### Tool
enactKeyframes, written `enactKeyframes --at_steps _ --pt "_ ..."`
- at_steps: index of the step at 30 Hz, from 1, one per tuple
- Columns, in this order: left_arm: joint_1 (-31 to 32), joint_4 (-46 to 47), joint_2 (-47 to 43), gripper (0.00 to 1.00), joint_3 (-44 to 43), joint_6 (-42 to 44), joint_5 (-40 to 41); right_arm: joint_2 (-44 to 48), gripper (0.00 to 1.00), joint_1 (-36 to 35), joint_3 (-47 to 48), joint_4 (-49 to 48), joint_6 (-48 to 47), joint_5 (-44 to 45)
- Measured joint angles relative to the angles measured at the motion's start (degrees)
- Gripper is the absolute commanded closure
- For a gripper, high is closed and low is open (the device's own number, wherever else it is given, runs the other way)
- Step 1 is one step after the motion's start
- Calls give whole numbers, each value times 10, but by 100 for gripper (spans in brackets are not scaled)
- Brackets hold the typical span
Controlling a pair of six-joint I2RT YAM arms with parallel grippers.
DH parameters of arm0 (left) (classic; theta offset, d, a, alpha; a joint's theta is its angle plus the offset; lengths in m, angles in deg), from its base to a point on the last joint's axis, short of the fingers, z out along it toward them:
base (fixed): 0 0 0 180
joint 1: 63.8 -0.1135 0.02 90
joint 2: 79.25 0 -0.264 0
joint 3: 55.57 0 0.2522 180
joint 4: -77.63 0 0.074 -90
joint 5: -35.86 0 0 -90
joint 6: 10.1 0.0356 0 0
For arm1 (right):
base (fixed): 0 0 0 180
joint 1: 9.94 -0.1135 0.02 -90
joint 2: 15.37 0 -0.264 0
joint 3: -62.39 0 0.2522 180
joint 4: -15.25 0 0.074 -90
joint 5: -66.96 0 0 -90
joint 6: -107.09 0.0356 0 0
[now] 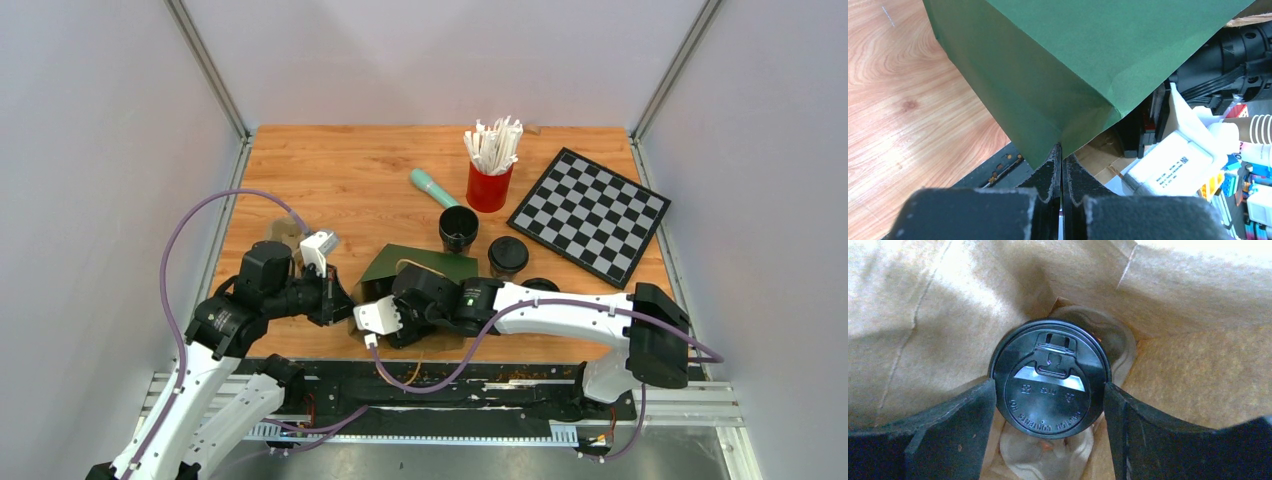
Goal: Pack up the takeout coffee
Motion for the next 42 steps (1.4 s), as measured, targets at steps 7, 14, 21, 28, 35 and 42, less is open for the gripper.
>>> enactKeyframes --at_steps 7,14,21,28,35,42 --pt "0 0 3 100 0 0 -3 16 32 -12 9 19 18 -2" --pt "0 -1 8 100 -2 0 -1 29 32 -14 9 16 35 3" --pt "0 -4 11 100 -21 2 4 29 32 -14 7 13 40 31" --pt "0 -4 6 100 -21 0 3 23 32 -14 8 8 40 33" --pt "0 -4 0 100 -20 -3 3 -3 32 -14 9 -17 40 36" --pt "0 -5 0 100 -15 -3 2 -7 32 -14 8 -43 40 47"
